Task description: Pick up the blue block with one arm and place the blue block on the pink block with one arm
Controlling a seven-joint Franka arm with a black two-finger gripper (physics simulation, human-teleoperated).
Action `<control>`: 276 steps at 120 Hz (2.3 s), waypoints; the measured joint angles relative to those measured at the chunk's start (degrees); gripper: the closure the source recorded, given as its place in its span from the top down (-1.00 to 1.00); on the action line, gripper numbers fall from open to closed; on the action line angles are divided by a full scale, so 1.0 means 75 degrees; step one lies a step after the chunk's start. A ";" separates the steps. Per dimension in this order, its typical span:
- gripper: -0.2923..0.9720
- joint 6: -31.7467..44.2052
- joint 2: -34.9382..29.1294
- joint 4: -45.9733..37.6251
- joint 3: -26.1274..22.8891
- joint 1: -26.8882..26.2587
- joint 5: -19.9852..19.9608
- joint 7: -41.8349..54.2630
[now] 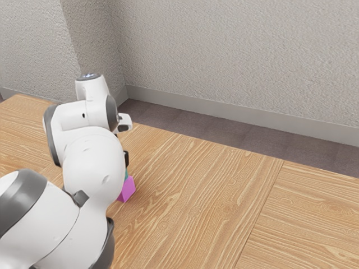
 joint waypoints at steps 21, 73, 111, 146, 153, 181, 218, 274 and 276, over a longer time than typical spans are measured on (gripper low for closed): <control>0.01 0.0006 0.0000 0.0013 0.0018 0.0057 0.0000 -0.0004; 0.01 0.0113 -0.0011 0.0275 -0.0106 0.0213 -0.0179 0.0098; 0.01 0.0128 -0.0012 0.0213 -0.0110 0.0098 -0.0211 0.0130; 0.01 0.0131 -0.0012 0.0054 -0.0064 0.0067 -0.0186 0.0159; 0.01 0.0131 -0.0012 0.0055 -0.0063 0.0073 -0.0181 0.0167; 0.01 0.0131 -0.0012 0.0095 -0.0063 0.0087 -0.0180 0.0192; 0.14 0.0118 -0.0015 0.0134 -0.0092 0.0122 -0.0260 0.0216; 0.49 0.0069 -0.0012 0.0136 0.0026 0.0073 -0.0349 0.0221; 0.50 0.0063 -0.0010 0.0136 0.0078 0.0054 -0.0343 0.0221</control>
